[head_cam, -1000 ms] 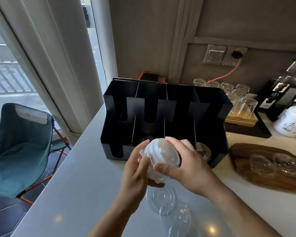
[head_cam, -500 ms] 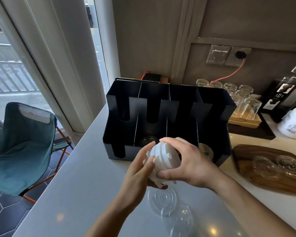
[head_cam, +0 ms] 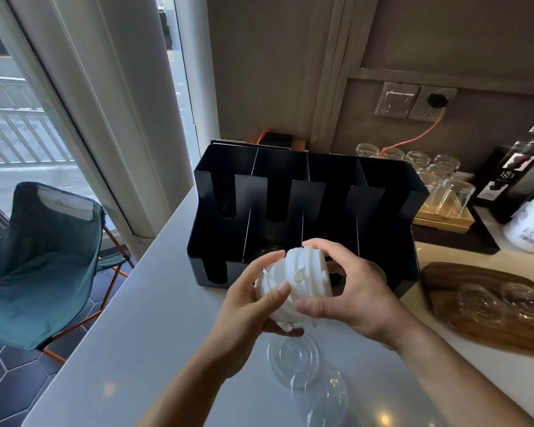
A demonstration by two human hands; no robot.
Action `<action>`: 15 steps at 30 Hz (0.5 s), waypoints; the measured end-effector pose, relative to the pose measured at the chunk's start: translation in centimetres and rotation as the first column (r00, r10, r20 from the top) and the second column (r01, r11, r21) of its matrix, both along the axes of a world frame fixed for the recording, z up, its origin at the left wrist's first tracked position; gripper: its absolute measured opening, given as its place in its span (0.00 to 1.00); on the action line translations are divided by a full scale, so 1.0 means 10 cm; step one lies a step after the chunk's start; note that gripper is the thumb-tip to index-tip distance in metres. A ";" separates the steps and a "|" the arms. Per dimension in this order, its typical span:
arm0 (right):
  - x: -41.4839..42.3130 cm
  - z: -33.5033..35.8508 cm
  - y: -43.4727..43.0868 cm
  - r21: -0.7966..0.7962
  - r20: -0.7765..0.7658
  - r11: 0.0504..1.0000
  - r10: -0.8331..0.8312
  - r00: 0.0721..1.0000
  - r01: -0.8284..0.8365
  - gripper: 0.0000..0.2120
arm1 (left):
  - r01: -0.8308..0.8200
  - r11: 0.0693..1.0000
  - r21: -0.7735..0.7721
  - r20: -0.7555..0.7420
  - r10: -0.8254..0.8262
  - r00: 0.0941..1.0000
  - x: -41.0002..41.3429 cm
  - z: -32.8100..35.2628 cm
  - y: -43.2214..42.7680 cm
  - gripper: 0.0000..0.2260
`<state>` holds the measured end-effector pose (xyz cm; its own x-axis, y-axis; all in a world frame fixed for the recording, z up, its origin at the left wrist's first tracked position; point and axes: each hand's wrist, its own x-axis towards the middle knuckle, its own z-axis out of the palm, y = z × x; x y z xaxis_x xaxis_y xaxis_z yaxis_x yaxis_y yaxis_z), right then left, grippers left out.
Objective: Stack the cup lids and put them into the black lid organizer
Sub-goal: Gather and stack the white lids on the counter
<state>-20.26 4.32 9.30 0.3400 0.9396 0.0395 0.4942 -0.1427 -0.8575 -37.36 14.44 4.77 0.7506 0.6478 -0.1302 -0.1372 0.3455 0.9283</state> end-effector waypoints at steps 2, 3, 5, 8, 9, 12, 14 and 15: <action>0.01 -0.01 -0.01 0.007 -0.018 1.000 -0.002 1.000 0.002 0.41 | -0.010 1.000 -0.026 -0.001 0.010 1.000 0.00 0.00 0.00 0.24; 0.02 -0.02 -0.01 0.011 -0.028 1.000 -0.001 1.000 0.001 0.41 | -0.016 0.999 -0.032 -0.007 0.016 1.000 0.00 -0.01 0.00 0.23; 0.04 -0.04 -0.03 0.026 -0.066 1.000 0.005 0.998 -0.003 0.40 | -0.035 0.999 -0.023 -0.029 0.034 0.999 0.00 -0.01 0.01 0.22; 0.05 -0.06 -0.04 0.038 -0.107 0.999 0.013 0.994 -0.009 0.39 | -0.049 0.998 0.027 -0.060 0.051 0.997 0.01 0.02 0.01 0.21; 0.05 -0.07 -0.05 0.034 -0.112 0.999 0.014 0.994 -0.010 0.39 | -0.047 0.998 0.045 -0.067 0.050 0.997 0.02 0.04 0.01 0.21; 0.02 -0.08 -0.04 0.020 -0.070 0.999 0.030 0.997 -0.029 0.41 | -0.063 0.993 0.100 -0.083 0.071 0.994 0.05 0.08 -0.02 0.22; -0.01 -0.07 -0.03 -0.016 -0.013 0.999 0.040 0.999 -0.040 0.42 | -0.101 0.987 0.124 -0.106 0.114 0.988 0.07 0.10 -0.04 0.23; -0.01 -0.07 -0.03 -0.046 -0.005 0.998 0.052 0.999 -0.052 0.43 | -0.107 0.984 0.141 -0.114 0.124 0.986 0.08 0.11 -0.04 0.23</action>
<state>-20.37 4.05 8.60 0.2907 0.9568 -0.0057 0.4988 -0.1566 -0.8524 -36.60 14.02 5.86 0.6533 0.7471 -0.1227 -0.0517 0.2057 0.9772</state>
